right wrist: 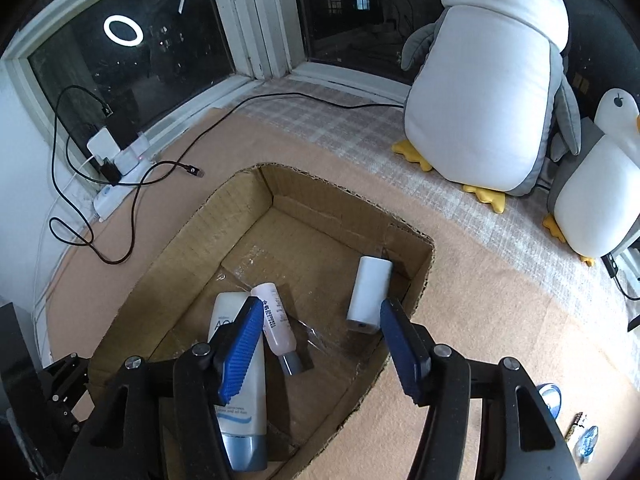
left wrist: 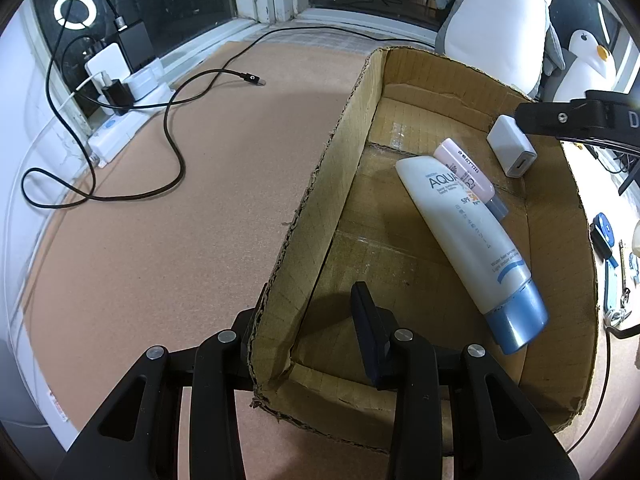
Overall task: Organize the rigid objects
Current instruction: 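Move the right tool back toward the blue tape measure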
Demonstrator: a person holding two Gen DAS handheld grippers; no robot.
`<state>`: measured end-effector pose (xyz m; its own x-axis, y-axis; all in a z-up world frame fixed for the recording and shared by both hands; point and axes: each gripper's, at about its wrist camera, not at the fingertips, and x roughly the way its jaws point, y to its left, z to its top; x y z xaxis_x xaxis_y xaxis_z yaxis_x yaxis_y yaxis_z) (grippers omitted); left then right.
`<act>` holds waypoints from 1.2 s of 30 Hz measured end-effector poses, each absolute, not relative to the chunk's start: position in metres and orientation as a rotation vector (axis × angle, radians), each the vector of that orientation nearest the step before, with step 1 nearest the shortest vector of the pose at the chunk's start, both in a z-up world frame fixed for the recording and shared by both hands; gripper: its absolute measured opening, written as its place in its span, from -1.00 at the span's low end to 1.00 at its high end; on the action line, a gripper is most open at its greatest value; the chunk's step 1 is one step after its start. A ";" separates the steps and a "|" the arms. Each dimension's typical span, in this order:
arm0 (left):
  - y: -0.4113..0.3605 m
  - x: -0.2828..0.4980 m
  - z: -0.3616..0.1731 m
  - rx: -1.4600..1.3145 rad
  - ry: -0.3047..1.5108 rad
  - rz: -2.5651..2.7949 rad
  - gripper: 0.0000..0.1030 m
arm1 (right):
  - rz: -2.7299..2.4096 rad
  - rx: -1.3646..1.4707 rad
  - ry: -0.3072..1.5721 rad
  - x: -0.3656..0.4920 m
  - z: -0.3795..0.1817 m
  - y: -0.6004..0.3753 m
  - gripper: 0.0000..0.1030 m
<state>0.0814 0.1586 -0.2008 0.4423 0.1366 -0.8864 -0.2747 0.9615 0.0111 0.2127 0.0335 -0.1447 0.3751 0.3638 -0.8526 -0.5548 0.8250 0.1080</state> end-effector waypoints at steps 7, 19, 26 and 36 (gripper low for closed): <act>0.159 0.081 -0.200 -0.142 1.084 0.256 -0.30 | 0.574 -0.185 1.029 0.211 -0.137 0.011 0.12; 0.160 0.081 -0.200 -0.140 1.084 0.257 -0.30 | 0.442 -0.120 1.051 0.206 -0.133 -0.084 0.12; 0.160 0.080 -0.199 -0.137 1.085 0.257 -0.30 | 0.345 -0.044 1.094 0.215 -0.142 -0.154 0.12; 0.162 0.079 -0.199 -0.137 1.086 0.258 -0.30 | 0.264 0.059 1.184 0.236 -0.172 -0.202 0.12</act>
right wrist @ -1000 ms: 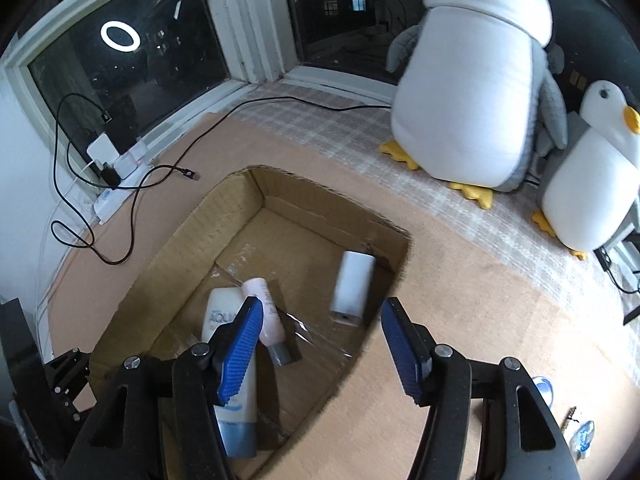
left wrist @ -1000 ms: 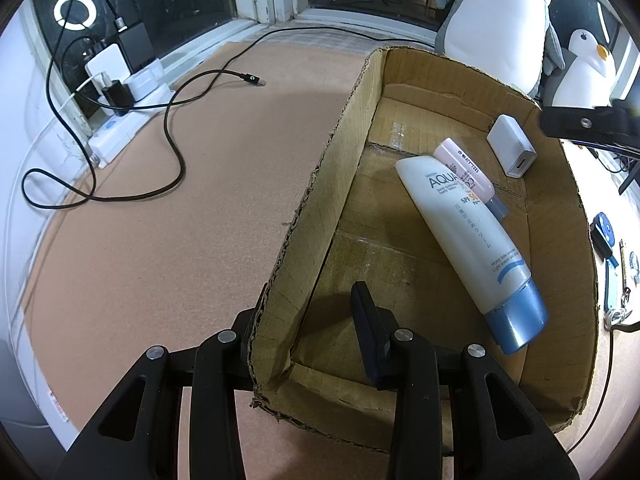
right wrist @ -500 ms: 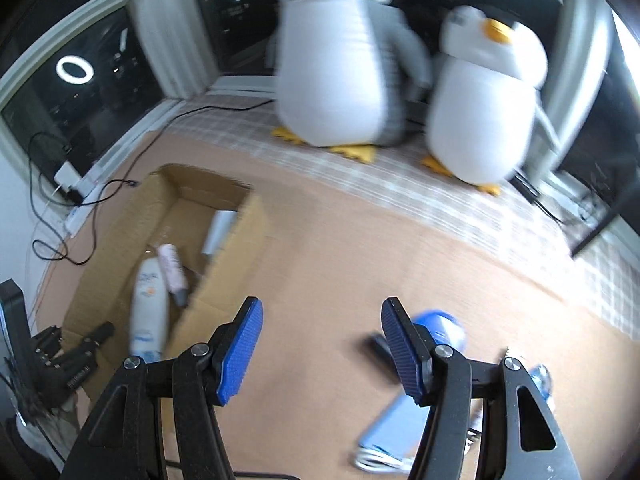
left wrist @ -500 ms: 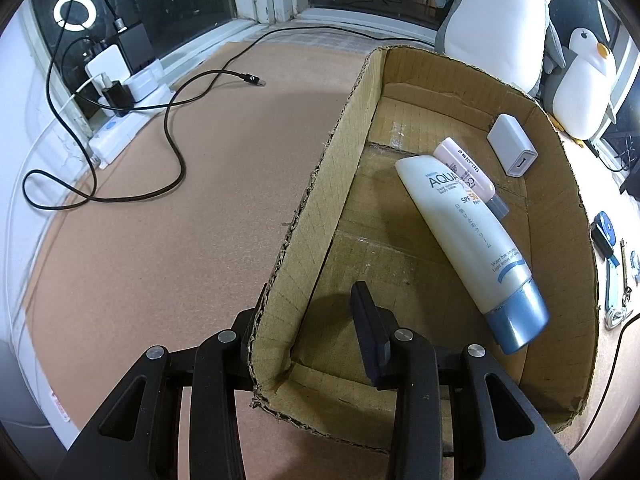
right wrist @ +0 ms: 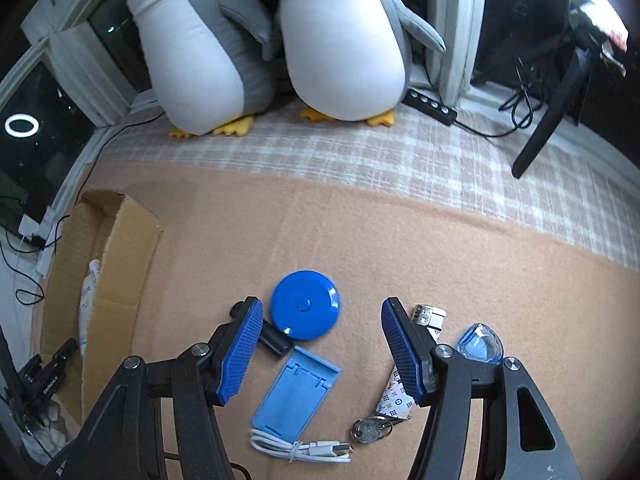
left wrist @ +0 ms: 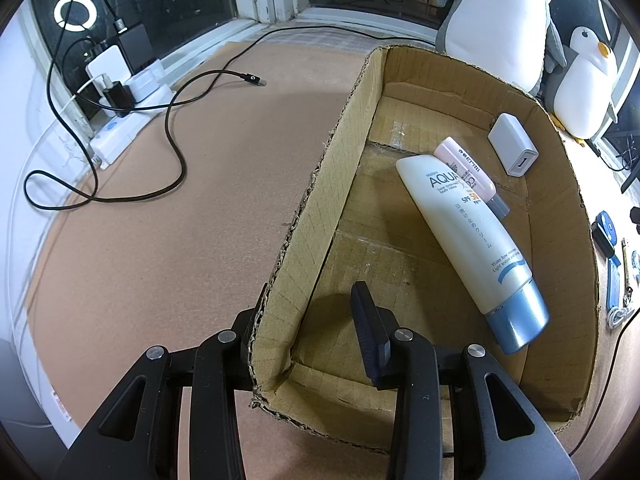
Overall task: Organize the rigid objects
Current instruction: 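Move the right tool back toward the blue tape measure, then close the right tool on the blue tape measure and lift it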
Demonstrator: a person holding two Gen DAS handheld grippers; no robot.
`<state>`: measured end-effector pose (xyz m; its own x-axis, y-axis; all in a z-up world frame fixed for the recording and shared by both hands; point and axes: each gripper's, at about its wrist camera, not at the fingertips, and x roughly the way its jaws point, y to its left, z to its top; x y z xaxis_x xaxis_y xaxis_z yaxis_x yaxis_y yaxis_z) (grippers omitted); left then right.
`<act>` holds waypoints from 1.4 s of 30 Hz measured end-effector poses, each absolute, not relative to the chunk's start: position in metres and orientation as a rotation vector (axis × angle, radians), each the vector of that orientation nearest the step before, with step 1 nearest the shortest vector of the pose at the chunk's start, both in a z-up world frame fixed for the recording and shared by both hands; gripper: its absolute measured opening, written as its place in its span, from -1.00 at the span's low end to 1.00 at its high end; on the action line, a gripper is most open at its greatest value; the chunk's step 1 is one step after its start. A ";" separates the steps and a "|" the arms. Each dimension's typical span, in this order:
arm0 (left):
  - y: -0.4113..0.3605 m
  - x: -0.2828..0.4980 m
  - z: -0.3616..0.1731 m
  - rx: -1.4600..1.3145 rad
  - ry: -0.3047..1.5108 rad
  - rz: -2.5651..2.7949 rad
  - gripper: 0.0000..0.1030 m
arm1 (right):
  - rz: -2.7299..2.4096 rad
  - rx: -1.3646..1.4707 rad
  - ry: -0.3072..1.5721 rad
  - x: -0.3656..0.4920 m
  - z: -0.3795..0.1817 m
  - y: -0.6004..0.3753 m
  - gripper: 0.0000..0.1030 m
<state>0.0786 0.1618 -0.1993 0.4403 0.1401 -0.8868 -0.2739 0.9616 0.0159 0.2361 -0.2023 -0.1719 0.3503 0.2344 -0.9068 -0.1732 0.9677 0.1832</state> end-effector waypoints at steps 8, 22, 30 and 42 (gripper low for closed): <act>0.162 0.078 -0.199 -0.136 1.086 0.259 -0.30 | 0.255 0.104 1.272 0.250 -0.197 -0.196 0.20; 0.161 0.080 -0.199 -0.136 1.087 0.260 -0.30 | 0.216 -0.026 1.328 0.266 -0.214 -0.164 0.20; 0.161 0.079 -0.199 -0.136 1.087 0.260 -0.30 | 0.200 -0.101 1.332 0.267 -0.214 -0.162 -0.06; 0.161 0.080 -0.199 -0.136 1.087 0.261 -0.30 | 0.218 -0.108 1.272 0.246 -0.203 -0.160 -0.11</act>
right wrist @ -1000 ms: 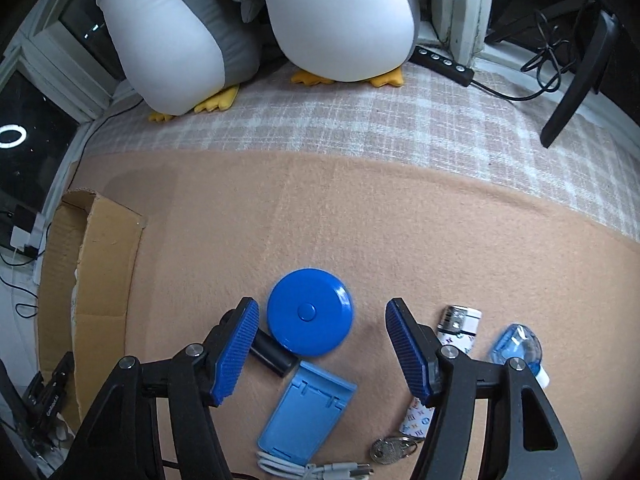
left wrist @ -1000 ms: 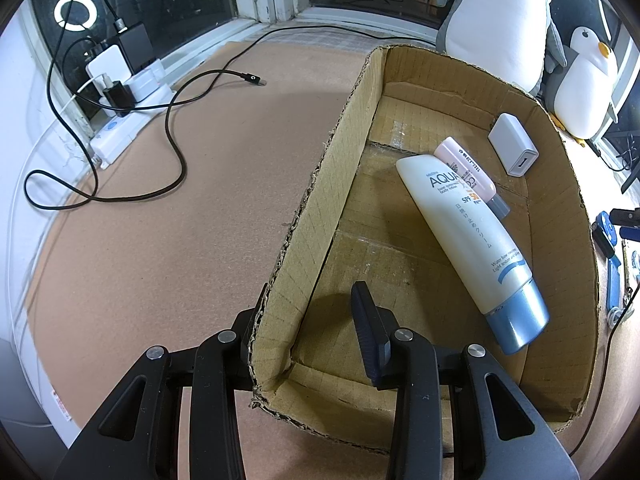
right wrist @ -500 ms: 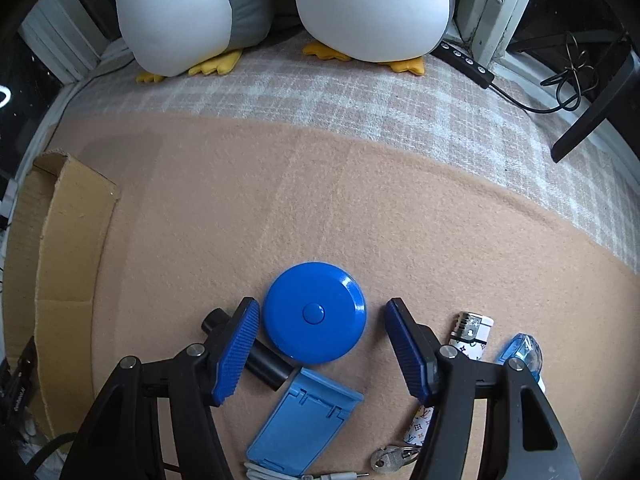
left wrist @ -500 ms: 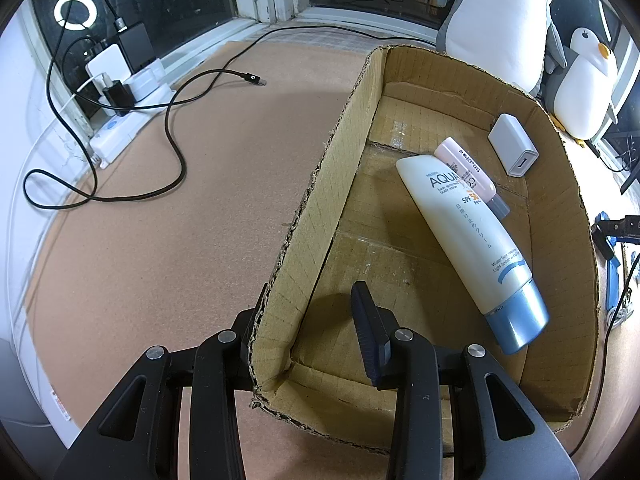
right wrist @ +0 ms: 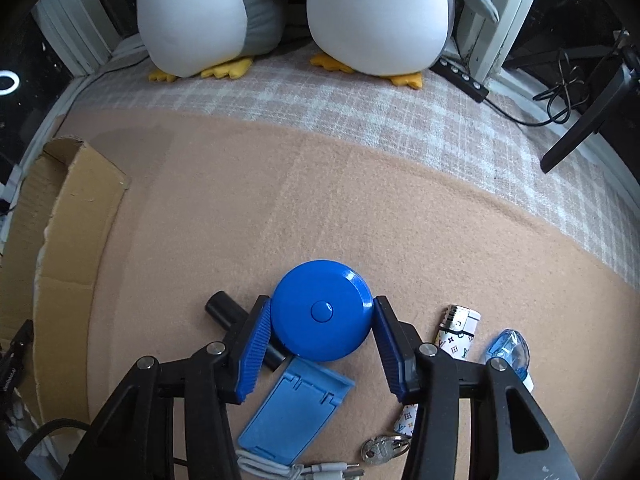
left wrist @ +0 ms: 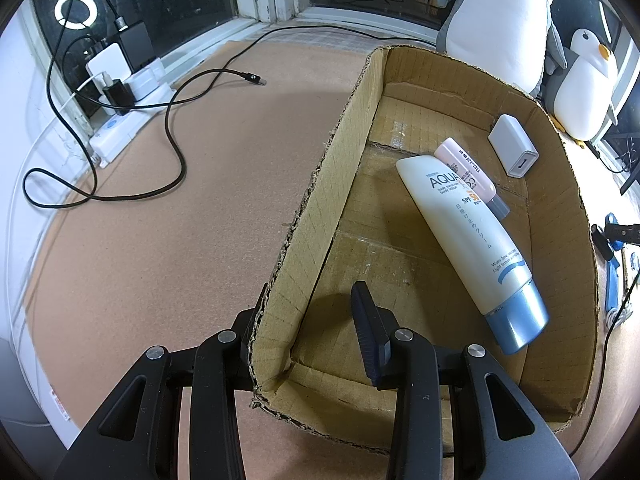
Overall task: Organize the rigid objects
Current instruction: 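Close the right tool on the blue tape measure and lift it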
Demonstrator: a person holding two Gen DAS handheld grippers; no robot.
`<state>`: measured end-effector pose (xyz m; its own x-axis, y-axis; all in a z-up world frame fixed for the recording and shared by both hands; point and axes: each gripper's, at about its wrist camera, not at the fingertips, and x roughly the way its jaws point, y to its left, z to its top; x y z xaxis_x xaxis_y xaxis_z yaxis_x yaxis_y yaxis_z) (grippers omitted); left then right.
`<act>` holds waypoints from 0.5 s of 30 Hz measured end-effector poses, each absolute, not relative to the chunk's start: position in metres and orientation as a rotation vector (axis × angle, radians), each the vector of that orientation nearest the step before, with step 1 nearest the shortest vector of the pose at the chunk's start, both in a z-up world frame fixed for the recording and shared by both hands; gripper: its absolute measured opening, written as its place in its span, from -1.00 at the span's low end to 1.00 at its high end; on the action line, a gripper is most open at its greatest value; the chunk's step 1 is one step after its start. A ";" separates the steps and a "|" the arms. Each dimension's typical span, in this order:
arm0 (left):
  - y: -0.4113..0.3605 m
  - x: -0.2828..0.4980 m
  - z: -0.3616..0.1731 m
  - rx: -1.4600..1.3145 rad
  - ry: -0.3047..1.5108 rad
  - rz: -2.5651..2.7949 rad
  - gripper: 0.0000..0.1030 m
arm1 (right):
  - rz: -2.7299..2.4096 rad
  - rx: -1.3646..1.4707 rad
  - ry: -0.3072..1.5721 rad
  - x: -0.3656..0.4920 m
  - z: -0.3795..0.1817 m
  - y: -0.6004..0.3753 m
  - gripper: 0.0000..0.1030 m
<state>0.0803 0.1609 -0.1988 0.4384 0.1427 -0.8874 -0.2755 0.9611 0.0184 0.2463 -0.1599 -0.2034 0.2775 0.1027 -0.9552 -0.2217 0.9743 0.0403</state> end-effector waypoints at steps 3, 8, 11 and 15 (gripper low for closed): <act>0.161 0.080 -0.198 -0.135 1.088 0.259 -0.30 | 0.241 -0.113 1.231 0.238 -0.187 -0.159 -0.11; 0.162 0.079 -0.200 -0.140 1.088 0.256 -0.30 | 0.330 -0.123 1.142 0.214 -0.149 -0.137 -0.11; 0.162 0.078 -0.201 -0.141 1.087 0.255 -0.30 | 0.406 -0.134 1.091 0.203 -0.124 -0.115 -0.11; 0.164 0.079 -0.201 -0.148 1.086 0.251 -0.30 | 0.511 -0.166 1.040 0.180 -0.103 -0.081 -0.11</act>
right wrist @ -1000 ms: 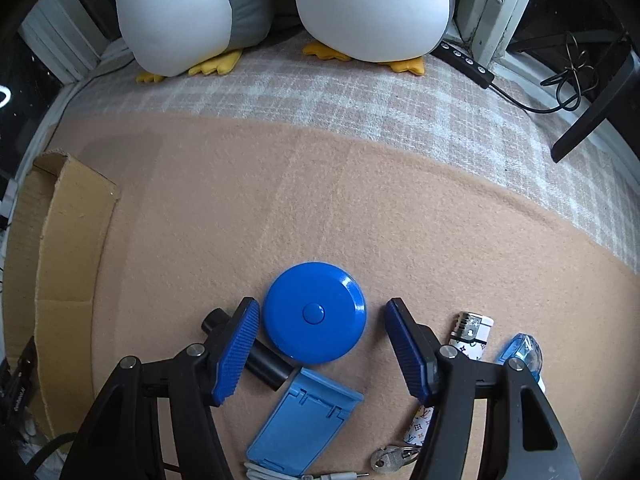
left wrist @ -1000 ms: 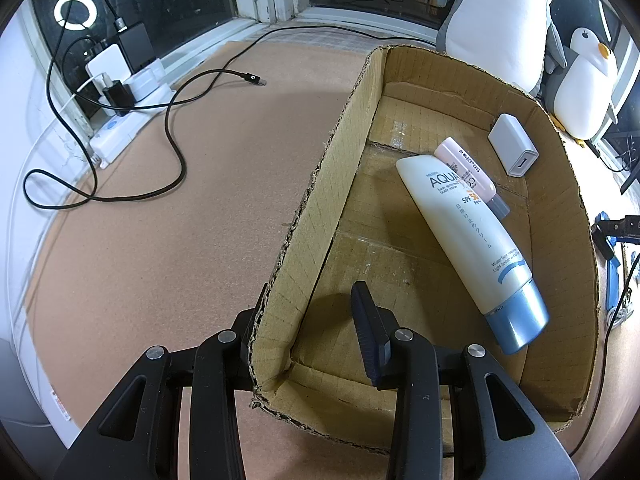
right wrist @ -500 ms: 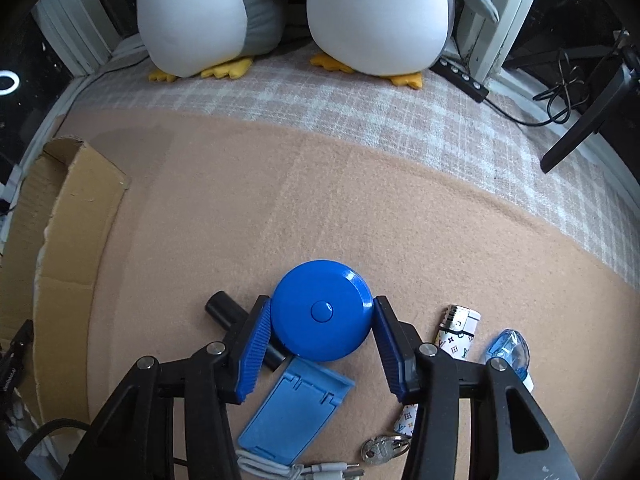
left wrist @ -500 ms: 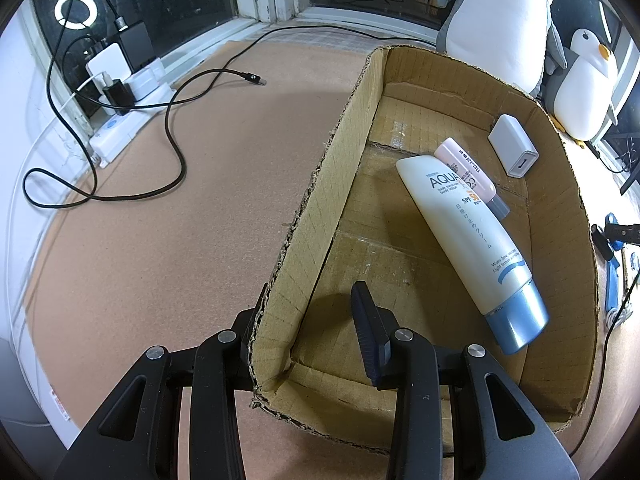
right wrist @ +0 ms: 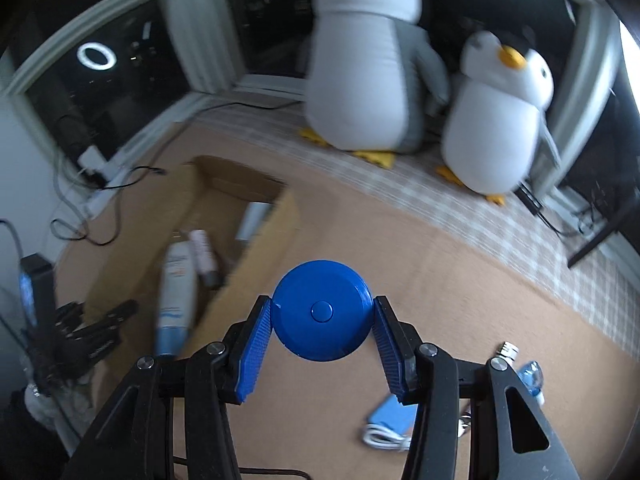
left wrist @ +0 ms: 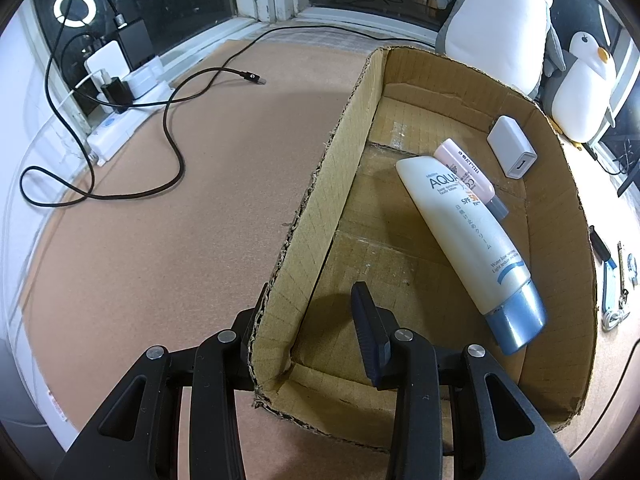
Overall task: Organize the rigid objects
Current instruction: 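Close the right tool on the blue tape measure and lift it, then carry the tape measure into the box and open the right tool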
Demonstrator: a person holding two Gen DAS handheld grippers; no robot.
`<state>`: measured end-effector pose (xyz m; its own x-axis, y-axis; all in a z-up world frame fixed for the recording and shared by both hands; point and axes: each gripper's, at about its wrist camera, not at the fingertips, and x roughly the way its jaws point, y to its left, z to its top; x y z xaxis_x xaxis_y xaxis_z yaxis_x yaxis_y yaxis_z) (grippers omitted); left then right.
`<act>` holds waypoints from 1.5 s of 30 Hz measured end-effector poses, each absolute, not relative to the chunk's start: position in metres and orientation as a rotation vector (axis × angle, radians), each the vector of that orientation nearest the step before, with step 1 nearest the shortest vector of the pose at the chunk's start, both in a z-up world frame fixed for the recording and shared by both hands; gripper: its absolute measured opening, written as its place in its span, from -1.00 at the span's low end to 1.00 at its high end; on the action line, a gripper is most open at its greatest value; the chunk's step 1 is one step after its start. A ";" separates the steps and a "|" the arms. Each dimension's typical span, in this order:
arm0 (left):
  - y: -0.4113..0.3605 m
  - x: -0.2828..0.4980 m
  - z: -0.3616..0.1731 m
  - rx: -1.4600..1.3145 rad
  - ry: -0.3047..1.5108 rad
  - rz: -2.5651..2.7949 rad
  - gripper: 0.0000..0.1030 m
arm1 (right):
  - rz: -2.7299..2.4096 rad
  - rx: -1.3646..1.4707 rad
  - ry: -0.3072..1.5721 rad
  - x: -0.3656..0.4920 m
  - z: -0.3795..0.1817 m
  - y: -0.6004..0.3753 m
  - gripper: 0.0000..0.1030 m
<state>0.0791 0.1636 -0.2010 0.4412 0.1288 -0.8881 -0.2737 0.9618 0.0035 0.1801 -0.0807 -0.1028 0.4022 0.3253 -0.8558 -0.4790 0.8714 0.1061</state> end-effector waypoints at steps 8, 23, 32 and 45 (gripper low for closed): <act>0.164 0.080 -0.201 -0.147 1.084 0.252 -0.30 | 0.690 -0.234 1.011 0.136 -0.089 -0.022 -0.10; 0.164 0.080 -0.201 -0.149 1.085 0.252 -0.30 | 0.810 -0.344 1.079 0.106 -0.131 0.034 -0.11; 0.164 0.080 -0.201 -0.149 1.085 0.252 -0.30 | 0.812 -0.357 1.100 0.104 -0.144 0.038 -0.10; 0.163 0.081 -0.201 -0.145 1.085 0.252 -0.30 | 0.811 -0.349 1.070 0.105 -0.136 0.032 0.00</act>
<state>0.0806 0.1633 -0.2007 0.4422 0.1317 -0.8872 -0.2736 0.9618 0.0064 0.1046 0.0323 -0.1358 0.2348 0.4161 -0.8785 -0.7333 0.6691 0.1209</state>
